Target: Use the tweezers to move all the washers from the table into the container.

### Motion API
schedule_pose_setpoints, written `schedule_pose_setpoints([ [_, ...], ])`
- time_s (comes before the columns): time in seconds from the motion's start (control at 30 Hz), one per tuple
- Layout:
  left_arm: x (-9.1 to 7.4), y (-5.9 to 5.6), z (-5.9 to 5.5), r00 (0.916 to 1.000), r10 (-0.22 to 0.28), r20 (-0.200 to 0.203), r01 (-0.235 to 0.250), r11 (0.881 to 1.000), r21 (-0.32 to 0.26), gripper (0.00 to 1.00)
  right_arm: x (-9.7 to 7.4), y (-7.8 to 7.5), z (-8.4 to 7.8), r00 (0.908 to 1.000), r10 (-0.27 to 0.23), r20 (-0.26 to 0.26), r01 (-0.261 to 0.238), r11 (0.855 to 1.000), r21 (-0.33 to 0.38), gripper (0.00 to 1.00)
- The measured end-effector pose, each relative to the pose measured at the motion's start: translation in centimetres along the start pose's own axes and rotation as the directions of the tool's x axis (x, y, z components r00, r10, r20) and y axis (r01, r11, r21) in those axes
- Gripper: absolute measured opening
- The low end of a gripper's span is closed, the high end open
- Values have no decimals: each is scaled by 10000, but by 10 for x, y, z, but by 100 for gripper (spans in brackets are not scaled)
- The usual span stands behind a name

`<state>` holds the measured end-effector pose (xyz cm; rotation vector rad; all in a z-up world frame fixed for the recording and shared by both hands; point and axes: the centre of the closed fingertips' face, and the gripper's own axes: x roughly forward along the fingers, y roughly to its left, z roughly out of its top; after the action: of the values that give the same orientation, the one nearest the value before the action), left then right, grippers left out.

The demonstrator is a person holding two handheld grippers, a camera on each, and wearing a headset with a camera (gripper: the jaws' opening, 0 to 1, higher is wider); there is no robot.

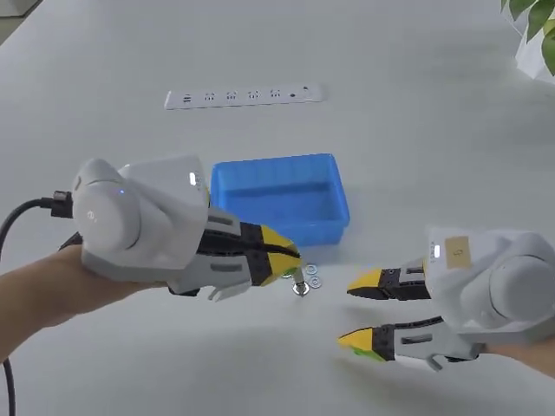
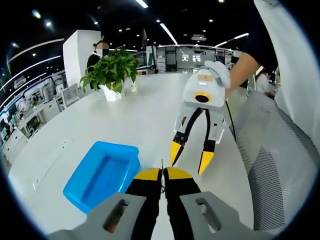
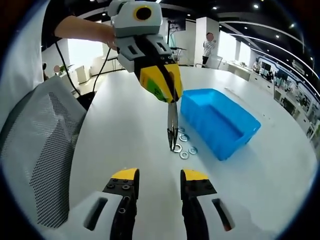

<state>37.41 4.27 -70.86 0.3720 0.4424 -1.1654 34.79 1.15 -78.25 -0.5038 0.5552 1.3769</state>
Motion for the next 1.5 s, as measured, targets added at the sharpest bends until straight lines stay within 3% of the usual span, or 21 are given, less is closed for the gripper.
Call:
schedule_pose_setpoints([
  [0.33,0,-7,-1,9989,-464,-76,463,9989,-49,5,22,-12,27,9984,333,466,-324,9993,-207,33],
  [0.6,4,-5,0,9986,-530,-84,528,9984,-180,5,35,-13,40,9971,701,302,-669,9930,-977,29],
  [0.8,3,-5,-2,9973,-725,-146,722,9972,-206,6,38,-9,37,9939,1097,92,-1075,9850,-1348,20],
  [1.17,5,-10,-2,9964,-808,-263,803,9966,-184,6,39,-10,42,9923,1193,337,-1129,9819,-1518,13],
  [1.4,6,-8,-2,9965,-783,-298,777,9968,-206,6,39,-11,42,9925,1200,215,-1137,9748,-1920,11],
  [1.5,7,-7,-2,9973,-678,-295,654,9952,-730,6,38,-11,41,9930,1144,287,-1061,9726,-2071,10],
])
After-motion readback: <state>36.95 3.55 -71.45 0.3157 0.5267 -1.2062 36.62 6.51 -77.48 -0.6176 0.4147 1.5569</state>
